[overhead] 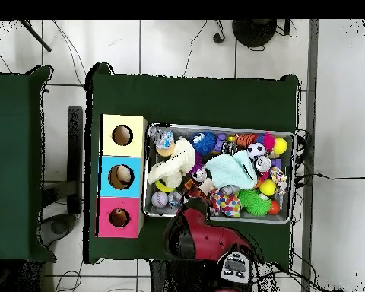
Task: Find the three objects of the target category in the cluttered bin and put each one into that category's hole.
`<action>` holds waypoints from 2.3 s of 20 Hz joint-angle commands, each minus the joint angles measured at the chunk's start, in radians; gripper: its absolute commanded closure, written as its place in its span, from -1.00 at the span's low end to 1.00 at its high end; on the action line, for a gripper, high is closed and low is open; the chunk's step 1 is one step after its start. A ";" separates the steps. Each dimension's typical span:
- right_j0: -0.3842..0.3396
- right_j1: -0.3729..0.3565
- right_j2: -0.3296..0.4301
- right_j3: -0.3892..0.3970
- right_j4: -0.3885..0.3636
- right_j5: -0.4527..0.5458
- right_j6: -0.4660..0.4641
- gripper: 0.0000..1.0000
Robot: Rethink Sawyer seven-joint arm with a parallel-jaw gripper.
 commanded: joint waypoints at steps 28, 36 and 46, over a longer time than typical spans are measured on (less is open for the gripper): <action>-0.206 0.025 0.137 -0.323 -0.364 -0.104 0.043 -1.00; -0.235 0.105 0.157 -0.397 -0.413 -0.150 0.048 -1.00; -0.223 0.133 0.155 -0.437 -0.434 -0.170 0.057 -1.00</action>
